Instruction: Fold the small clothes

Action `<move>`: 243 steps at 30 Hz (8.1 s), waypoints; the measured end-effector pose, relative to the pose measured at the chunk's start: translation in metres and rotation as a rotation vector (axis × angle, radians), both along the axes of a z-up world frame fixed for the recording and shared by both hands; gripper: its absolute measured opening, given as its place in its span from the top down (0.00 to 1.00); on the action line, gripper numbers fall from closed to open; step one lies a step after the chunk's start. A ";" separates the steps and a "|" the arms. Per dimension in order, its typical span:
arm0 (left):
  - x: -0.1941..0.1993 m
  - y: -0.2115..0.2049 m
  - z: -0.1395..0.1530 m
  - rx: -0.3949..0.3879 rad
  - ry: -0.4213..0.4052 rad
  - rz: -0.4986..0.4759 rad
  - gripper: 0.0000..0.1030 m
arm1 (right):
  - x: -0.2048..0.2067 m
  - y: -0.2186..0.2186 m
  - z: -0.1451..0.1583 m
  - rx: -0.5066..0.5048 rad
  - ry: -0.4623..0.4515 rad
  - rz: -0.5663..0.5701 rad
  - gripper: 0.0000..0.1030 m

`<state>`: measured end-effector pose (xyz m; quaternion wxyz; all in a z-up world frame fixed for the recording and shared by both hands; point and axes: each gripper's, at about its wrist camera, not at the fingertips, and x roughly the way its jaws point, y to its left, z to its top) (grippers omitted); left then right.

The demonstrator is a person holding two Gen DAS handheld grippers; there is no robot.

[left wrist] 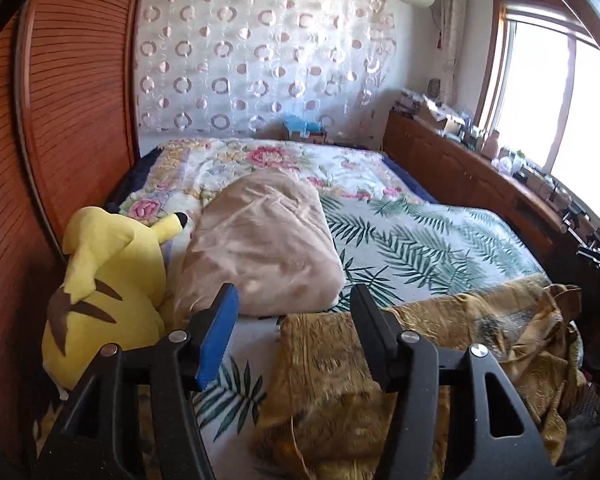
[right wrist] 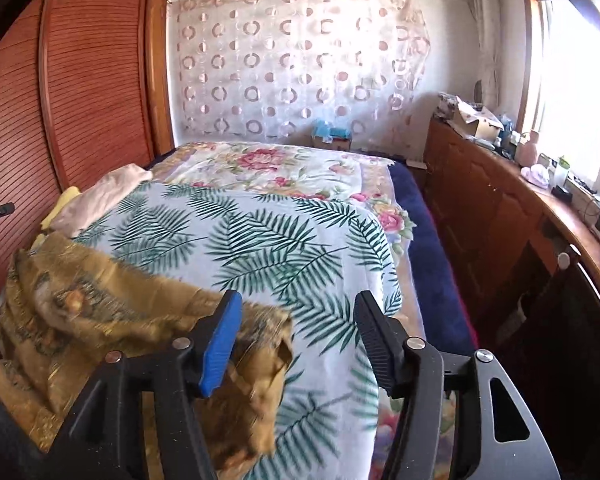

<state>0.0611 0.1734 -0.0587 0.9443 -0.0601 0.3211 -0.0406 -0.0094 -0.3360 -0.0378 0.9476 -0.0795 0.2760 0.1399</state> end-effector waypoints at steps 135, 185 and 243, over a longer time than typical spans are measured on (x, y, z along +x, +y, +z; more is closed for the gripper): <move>0.133 -0.059 0.052 -0.009 0.015 -0.156 0.98 | 0.236 0.074 0.065 0.001 0.143 -0.046 0.96; -0.066 -0.003 -0.038 -0.159 0.130 0.028 0.68 | 0.118 -0.006 0.005 0.117 0.292 -0.036 0.90; 0.124 0.013 -0.032 -0.078 0.192 -0.054 0.66 | 0.292 0.084 -0.033 -0.028 0.292 -0.085 0.51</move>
